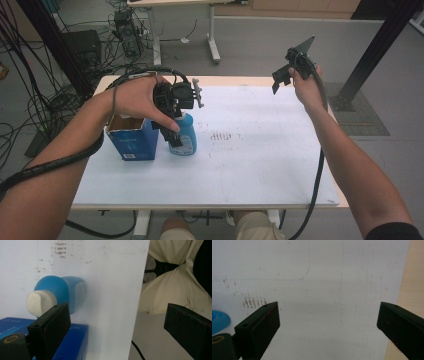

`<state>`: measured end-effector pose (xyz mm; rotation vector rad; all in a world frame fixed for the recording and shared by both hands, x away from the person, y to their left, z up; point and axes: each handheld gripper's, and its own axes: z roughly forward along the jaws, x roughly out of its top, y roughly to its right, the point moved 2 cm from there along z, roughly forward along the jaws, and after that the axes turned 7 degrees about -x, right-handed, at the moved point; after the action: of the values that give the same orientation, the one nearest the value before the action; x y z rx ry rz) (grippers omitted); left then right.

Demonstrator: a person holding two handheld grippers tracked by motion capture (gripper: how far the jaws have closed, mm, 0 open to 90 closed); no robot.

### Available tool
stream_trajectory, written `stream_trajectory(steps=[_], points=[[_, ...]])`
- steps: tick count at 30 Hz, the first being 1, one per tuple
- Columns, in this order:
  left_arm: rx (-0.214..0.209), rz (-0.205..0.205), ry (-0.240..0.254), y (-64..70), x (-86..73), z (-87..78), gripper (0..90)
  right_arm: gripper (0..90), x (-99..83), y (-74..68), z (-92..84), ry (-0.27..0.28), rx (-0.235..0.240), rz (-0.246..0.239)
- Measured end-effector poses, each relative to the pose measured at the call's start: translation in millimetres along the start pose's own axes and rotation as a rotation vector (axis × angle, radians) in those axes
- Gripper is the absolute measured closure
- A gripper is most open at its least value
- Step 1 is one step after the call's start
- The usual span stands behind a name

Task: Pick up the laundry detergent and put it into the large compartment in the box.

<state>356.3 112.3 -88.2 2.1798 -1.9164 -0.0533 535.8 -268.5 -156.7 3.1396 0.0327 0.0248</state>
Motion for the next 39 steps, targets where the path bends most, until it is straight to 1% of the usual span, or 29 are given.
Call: stream_trajectory(steps=[12,18,26,39], points=[[-0.004,-0.005,0.000,-1.1,-0.1,0.5,7.5,4.5,0.3,-2.1,0.6,0.002,-0.003,-0.004],[-0.007,-0.005,0.006,-1.8,-0.8,3.7,7.5,4.5,0.2,-1.2,0.7,0.000,-0.001,-0.002],[-0.011,-0.004,0.000,-2.3,1.4,5.1,7.6,4.5,-1.3,1.3,-0.6,0.003,0.001,0.002],[0.003,-0.004,-0.001,-0.4,2.4,1.9,7.6,4.5,-2.4,0.2,-1.6,0.006,0.003,-0.002]])
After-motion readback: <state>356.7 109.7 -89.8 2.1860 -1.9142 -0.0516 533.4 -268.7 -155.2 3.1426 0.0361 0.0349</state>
